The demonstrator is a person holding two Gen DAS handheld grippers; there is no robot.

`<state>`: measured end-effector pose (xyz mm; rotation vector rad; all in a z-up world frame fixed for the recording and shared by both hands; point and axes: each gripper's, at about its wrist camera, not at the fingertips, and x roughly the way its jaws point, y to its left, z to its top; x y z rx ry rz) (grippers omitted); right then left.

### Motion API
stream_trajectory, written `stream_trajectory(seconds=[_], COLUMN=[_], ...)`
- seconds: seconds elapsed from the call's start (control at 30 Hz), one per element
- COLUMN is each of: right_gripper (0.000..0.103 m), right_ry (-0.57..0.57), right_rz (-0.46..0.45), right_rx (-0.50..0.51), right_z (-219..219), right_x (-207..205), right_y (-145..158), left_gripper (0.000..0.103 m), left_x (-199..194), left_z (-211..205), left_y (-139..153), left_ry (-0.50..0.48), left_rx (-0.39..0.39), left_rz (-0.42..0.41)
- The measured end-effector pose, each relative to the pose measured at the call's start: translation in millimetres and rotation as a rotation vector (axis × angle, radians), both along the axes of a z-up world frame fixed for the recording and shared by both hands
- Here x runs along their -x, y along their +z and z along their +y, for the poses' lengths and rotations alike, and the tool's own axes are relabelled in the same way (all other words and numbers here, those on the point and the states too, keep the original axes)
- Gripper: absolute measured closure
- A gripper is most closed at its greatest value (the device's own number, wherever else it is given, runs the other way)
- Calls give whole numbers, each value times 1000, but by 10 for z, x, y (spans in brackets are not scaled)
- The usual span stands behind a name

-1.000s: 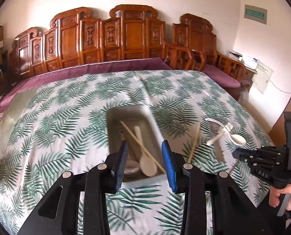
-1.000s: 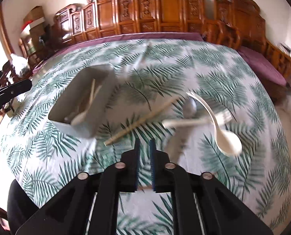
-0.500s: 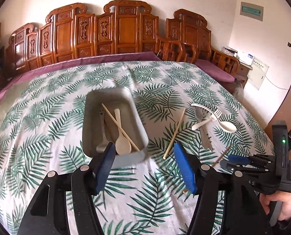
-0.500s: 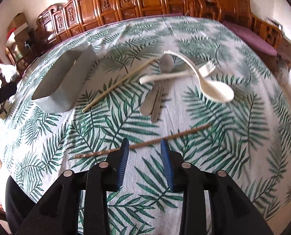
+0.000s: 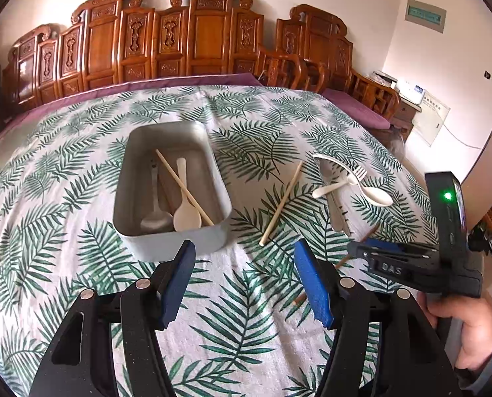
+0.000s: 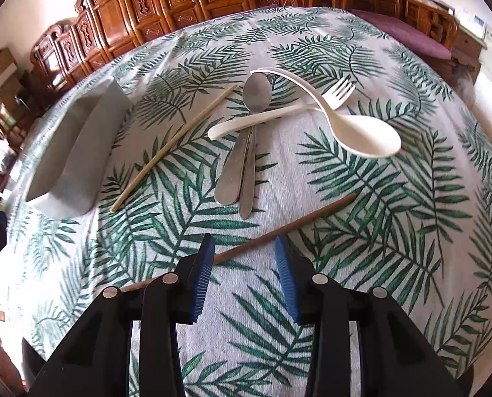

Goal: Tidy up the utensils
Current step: 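Move both tools back over the utensil pile, then grasp a wooden chopstick from the pile with the right tool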

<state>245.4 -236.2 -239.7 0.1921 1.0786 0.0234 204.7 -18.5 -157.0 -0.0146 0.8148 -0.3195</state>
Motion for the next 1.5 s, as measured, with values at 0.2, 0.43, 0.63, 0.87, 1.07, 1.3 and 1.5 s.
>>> stream_trajectory(seconds=[0.2,0.43,0.63,0.87,1.07,1.3,1.5], right_gripper=[65,90,97,97,97,97,97], right_ry=[-22,-10,39,102,156,203,245], right_rz=[26,41,47,22,-30,-61,-72], right_rx=[86,119,109,47,33,39,51], right_z=[48,-116,-264,-352,-378,-493,-536], right_x=[-86,24,130,199,185,22,-59], right_y=[-21,-12,-6,97,283,365,382], left_gripper=[43,43,43,43,43,60,70], left_x=[11,20,-41,-201,-423,-760,-1055], left_z=[-65,-126,-277,-511,-656,-864,-1046], left_y=[-40,-10,-43,-165,-217,-291,-389], left_ry=[-16,-29,-45,-60,-74,-116,-136], left_rx=[7,0,-5,-41,-77,-121,-149], left_rz=[14,9,15,35,59,107,157])
